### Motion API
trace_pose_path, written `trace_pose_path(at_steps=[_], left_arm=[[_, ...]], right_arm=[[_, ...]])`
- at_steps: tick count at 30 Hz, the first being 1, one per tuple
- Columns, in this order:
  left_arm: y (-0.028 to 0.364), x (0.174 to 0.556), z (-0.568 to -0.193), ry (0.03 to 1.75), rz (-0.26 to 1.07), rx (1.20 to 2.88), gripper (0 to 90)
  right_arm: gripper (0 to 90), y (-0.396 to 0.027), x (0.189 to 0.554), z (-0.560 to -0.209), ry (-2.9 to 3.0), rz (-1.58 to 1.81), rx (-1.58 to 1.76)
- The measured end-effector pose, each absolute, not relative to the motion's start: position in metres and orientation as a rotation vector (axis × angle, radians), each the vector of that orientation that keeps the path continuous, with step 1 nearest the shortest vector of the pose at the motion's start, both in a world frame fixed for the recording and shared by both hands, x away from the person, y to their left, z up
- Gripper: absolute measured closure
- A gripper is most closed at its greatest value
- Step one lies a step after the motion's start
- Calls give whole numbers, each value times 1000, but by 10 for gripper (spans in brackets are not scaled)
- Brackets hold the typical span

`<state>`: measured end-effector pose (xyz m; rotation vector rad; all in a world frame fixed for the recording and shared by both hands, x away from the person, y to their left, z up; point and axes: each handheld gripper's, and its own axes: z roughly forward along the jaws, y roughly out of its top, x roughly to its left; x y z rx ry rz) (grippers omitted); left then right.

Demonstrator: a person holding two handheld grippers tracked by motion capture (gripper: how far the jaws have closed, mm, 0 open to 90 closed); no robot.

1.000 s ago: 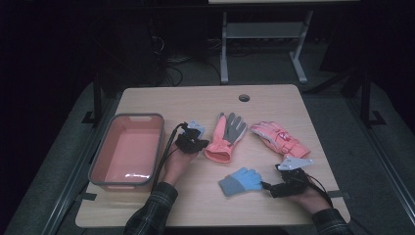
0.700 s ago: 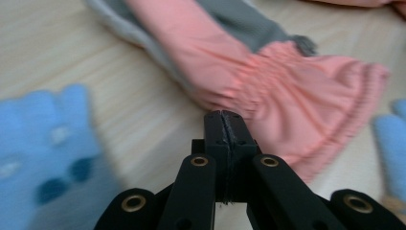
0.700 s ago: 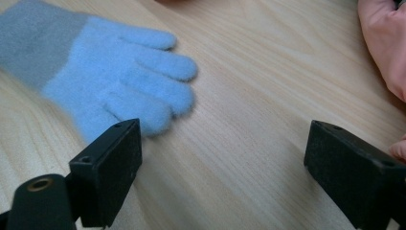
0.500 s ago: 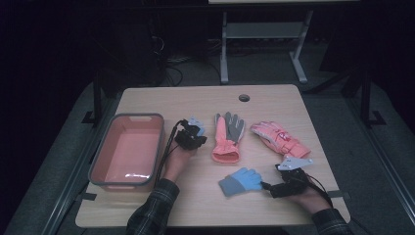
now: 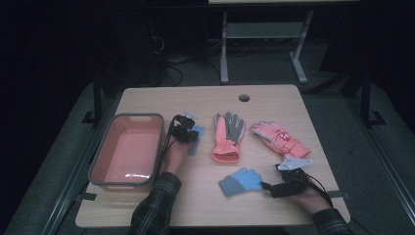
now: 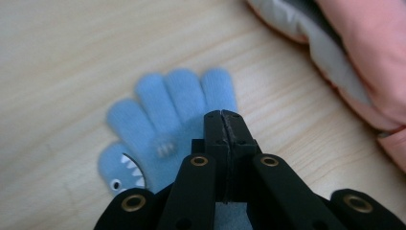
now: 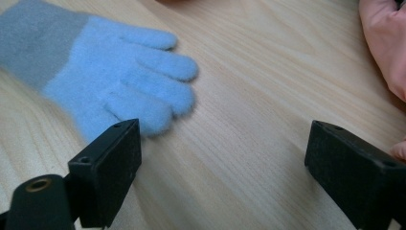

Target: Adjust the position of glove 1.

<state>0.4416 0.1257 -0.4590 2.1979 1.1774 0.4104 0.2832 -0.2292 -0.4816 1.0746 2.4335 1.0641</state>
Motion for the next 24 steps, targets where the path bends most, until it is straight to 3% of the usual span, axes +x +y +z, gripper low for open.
trace_pose_path(at_steps=[20, 24], left_arm=[[100, 421, -459, 1007, 273, 2196, 893], [114, 417, -446, 1034, 313, 2168, 830]], right_arm=[[116, -229, 284, -482, 2436, 1065, 1065], [116, -229, 284, -482, 2437, 1066, 1065]])
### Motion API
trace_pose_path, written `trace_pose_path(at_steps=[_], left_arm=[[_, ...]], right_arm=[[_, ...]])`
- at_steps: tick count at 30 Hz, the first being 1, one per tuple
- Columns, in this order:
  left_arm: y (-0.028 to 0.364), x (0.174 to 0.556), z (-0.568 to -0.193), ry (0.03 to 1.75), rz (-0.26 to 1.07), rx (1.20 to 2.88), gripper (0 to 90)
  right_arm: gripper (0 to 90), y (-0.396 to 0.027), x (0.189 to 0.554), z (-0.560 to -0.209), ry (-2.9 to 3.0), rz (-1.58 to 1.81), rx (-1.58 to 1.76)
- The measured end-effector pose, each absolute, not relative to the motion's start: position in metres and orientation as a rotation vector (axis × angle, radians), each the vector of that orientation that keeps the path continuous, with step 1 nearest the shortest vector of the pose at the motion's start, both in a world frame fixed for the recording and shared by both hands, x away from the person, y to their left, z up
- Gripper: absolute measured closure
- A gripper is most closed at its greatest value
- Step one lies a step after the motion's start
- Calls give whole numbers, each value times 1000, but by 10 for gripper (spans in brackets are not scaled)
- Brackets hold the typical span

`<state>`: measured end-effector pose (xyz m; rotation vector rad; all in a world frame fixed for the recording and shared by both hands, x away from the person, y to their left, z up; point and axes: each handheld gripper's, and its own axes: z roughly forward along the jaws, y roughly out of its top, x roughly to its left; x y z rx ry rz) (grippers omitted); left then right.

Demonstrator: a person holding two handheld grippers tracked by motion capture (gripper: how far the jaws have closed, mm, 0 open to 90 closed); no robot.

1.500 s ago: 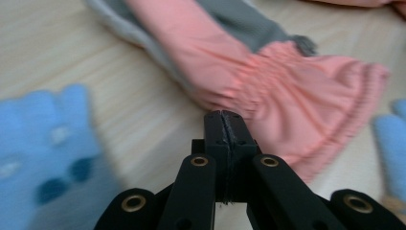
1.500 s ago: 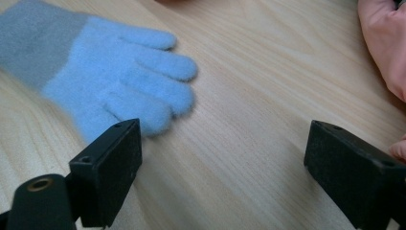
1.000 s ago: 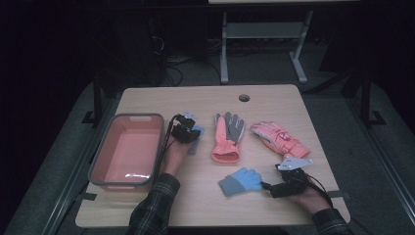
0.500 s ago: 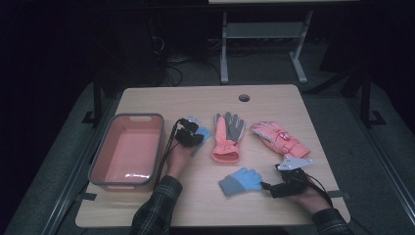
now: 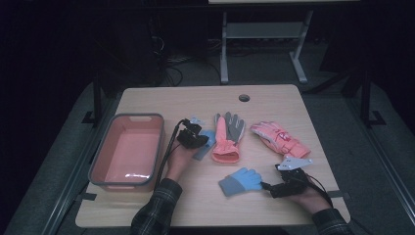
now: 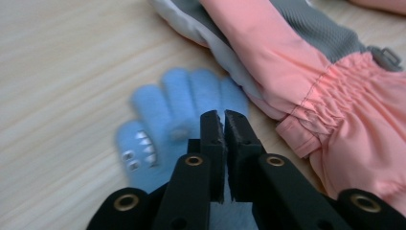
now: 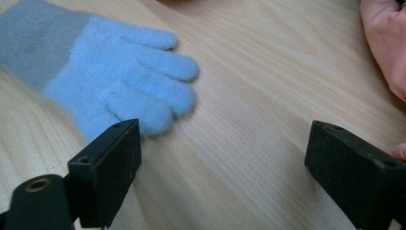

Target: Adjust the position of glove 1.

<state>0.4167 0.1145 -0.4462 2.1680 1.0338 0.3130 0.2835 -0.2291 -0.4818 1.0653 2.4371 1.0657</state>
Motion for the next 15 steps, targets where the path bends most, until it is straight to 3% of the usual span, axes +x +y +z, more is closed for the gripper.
trace_pose_path(at_steps=[9, 12, 15], left_arm=[[121, 414, -459, 1069, 318, 2177, 644], [121, 413, -463, 1060, 323, 2171, 635], [122, 413, -465, 1036, 343, 2183, 699]], right_arm=[[115, -229, 284, -482, 2437, 1066, 1066], [115, -229, 284, -482, 2437, 1065, 1067], [115, -229, 284, -482, 2437, 1065, 1063]])
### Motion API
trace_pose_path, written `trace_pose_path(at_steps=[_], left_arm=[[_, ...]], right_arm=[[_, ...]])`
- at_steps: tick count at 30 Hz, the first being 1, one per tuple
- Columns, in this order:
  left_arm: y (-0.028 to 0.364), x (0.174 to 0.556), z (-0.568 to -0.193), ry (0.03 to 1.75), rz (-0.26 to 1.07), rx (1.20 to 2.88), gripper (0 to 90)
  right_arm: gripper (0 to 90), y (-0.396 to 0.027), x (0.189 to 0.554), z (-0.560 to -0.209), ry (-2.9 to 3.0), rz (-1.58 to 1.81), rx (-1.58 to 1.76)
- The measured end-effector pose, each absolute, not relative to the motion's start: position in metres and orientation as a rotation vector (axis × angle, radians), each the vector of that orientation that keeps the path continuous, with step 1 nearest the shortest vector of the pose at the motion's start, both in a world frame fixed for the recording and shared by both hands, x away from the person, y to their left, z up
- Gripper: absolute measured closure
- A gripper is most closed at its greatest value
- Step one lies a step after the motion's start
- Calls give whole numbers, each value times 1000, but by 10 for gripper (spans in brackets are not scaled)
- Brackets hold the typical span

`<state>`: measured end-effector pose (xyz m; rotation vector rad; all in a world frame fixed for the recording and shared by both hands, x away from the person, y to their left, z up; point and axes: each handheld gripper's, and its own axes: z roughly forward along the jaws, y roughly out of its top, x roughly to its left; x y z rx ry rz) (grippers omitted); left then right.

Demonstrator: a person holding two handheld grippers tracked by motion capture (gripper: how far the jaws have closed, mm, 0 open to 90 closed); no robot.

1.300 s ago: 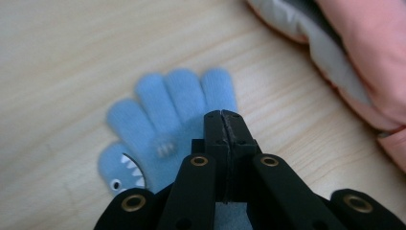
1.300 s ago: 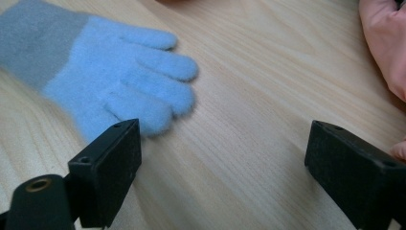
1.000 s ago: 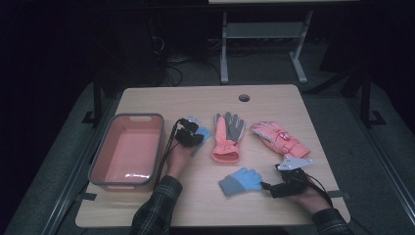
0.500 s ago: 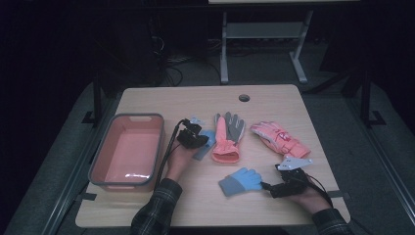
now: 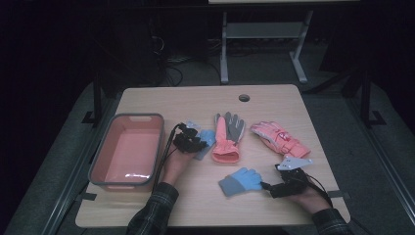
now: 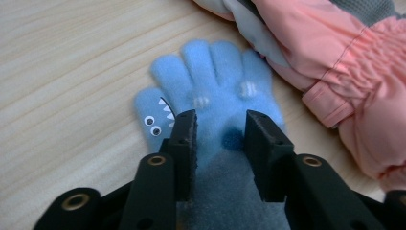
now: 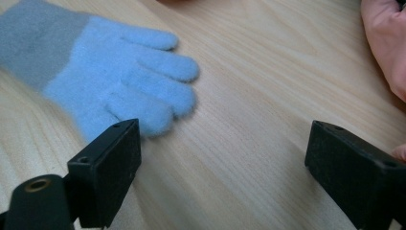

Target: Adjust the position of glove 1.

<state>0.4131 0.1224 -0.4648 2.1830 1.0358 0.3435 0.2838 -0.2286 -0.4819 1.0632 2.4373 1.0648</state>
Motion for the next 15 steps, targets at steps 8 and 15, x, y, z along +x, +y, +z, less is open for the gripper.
trace_pose_path(at_steps=[8, 15], left_arm=[[124, 414, -462, 1015, 342, 2209, 842], [132, 413, -450, 1028, 319, 2159, 855]], right_arm=[[114, -229, 284, -482, 2438, 1064, 1064], [115, -229, 284, -482, 2438, 1065, 1064]])
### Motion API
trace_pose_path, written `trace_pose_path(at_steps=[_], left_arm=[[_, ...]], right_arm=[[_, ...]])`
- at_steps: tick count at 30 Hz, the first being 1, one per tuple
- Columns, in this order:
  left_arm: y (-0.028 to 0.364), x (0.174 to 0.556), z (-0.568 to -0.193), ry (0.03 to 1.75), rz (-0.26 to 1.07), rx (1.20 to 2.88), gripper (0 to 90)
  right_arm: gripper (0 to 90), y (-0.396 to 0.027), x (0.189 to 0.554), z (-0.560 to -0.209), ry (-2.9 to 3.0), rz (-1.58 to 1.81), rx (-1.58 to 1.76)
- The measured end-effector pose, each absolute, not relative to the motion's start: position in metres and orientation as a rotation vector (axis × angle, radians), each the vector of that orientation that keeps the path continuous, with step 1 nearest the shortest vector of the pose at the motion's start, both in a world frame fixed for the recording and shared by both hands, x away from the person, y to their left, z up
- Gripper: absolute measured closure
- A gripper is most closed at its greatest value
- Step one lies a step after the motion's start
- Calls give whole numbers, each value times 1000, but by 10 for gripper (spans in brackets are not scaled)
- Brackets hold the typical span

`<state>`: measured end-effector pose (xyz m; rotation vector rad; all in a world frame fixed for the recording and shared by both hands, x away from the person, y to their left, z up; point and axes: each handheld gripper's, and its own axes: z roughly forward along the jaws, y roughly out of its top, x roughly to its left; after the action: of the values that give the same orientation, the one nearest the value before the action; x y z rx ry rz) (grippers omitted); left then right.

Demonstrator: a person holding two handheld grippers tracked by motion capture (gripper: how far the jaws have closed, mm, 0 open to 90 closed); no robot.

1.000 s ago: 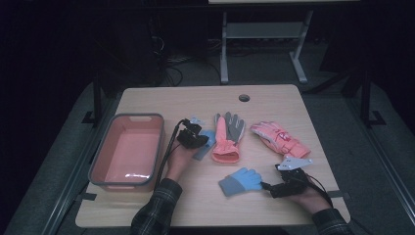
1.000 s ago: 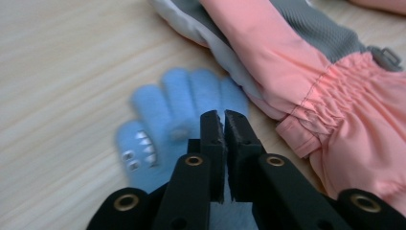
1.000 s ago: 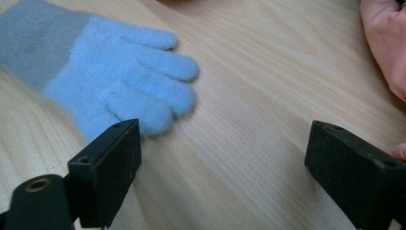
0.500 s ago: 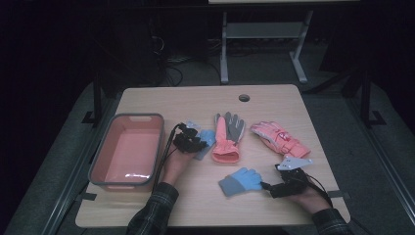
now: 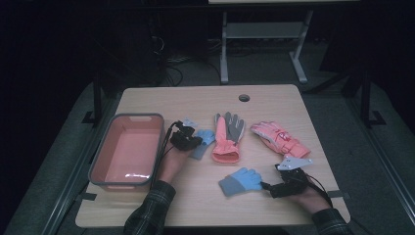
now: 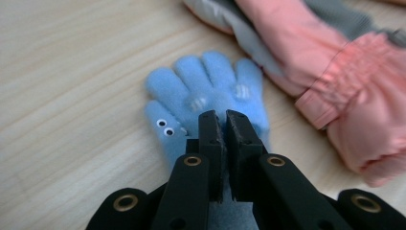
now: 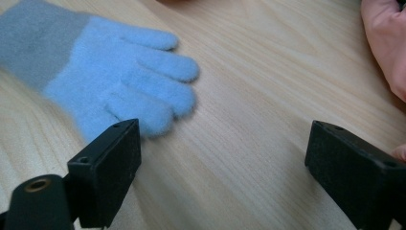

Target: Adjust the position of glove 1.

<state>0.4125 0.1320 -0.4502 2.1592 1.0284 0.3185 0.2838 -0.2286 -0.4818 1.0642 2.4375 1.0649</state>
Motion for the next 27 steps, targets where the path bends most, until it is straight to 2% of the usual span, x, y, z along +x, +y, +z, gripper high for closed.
trace_pose_path(at_steps=[19, 27], left_arm=[[139, 388, -396, 909, 191, 2080, 855], [129, 370, -384, 771, 114, 2092, 854]], right_arm=[[115, -229, 284, -482, 2438, 1065, 1064], [115, -229, 284, -482, 2440, 1062, 1064]])
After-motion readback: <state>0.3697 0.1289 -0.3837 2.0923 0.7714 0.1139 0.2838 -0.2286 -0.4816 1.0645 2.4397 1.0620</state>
